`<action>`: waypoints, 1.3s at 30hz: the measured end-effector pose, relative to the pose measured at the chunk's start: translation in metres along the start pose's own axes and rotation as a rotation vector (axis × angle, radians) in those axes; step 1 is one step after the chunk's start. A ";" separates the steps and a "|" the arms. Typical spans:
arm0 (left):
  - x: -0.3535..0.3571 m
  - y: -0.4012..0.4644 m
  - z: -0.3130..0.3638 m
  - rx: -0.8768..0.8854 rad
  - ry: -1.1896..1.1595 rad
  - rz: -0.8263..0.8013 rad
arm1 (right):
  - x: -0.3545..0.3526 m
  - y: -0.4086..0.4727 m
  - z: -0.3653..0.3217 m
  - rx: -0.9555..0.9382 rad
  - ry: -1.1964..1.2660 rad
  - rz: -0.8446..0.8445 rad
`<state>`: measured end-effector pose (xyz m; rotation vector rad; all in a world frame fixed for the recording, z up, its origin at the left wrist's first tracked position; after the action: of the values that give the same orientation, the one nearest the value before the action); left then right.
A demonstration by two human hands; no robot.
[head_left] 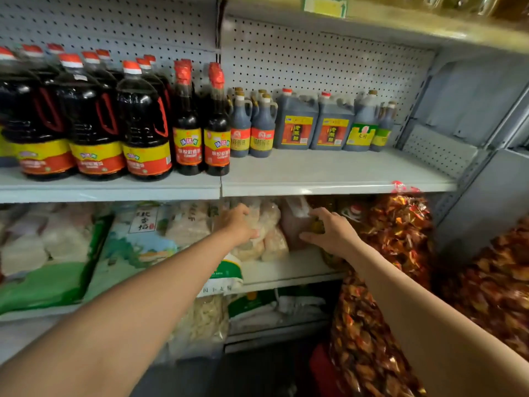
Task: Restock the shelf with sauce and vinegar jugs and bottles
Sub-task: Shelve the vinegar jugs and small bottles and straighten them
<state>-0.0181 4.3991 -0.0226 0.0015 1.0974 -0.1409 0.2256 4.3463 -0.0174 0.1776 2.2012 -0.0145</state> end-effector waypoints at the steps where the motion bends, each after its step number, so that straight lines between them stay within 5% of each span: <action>1: 0.009 -0.004 -0.007 -0.001 0.013 -0.028 | 0.007 -0.005 0.003 0.019 -0.001 -0.005; 13: 0.133 -0.043 -0.177 0.034 0.093 -0.426 | 0.197 -0.120 0.043 0.427 0.164 -0.067; 22: 0.284 -0.129 -0.316 -0.141 0.052 -0.760 | 0.368 -0.269 0.113 0.843 0.331 -0.252; 32: 0.493 -0.153 -0.434 -0.178 0.023 -0.870 | 0.604 -0.345 0.212 1.005 0.595 -0.245; 39: 0.643 -0.138 -0.487 -0.057 -0.010 -0.726 | 0.753 -0.362 0.276 0.896 0.699 -0.086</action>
<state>-0.1779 4.2238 -0.8059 -0.4518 1.0503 -0.7584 -0.0424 4.0595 -0.8051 0.6591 2.7314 -1.1465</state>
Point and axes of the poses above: each hand's wrist, its own y-axis towards the middle knuckle, its own x-axis out of the palm, z = x × y, the point moved 1 cm from there along y, towards the middle knuckle, and after that the axes turned 13 degrees about y, right-handed, at the moved point
